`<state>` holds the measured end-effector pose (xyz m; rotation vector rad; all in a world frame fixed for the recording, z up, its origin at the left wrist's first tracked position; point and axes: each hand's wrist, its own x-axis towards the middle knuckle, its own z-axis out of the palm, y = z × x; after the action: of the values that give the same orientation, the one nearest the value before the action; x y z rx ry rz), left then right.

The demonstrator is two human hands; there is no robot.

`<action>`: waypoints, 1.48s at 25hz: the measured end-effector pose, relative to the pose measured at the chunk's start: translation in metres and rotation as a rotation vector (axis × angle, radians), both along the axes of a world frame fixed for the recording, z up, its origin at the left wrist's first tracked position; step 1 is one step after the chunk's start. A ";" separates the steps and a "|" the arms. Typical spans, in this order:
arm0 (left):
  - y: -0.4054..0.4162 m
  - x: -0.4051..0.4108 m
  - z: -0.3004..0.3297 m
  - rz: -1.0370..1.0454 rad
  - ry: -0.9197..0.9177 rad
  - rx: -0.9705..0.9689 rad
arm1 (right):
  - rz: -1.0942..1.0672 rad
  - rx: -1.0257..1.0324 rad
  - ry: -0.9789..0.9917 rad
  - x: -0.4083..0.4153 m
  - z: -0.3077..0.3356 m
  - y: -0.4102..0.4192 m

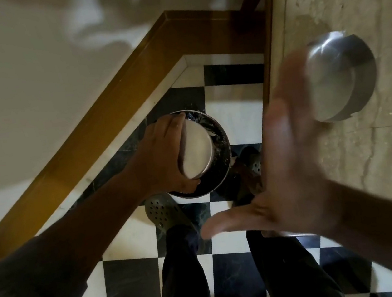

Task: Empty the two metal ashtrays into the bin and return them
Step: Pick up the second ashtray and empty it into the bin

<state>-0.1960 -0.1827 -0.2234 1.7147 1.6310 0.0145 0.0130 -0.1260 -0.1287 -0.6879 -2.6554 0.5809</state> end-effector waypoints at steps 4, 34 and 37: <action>0.000 0.005 0.005 -0.047 0.014 0.082 | 0.336 -0.153 -0.618 0.004 -0.065 -0.037; -0.008 -0.030 0.043 1.260 -0.848 -0.631 | -0.551 -1.058 -0.082 -0.029 -0.073 -0.035; -0.015 -0.009 0.044 1.374 -0.825 -0.590 | -0.842 -1.368 -0.008 -0.039 -0.079 -0.040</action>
<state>-0.2051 -0.1979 -0.1793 -0.1063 1.5659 0.7058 -0.0256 -0.1657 -0.2078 -1.9084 -1.3234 1.9880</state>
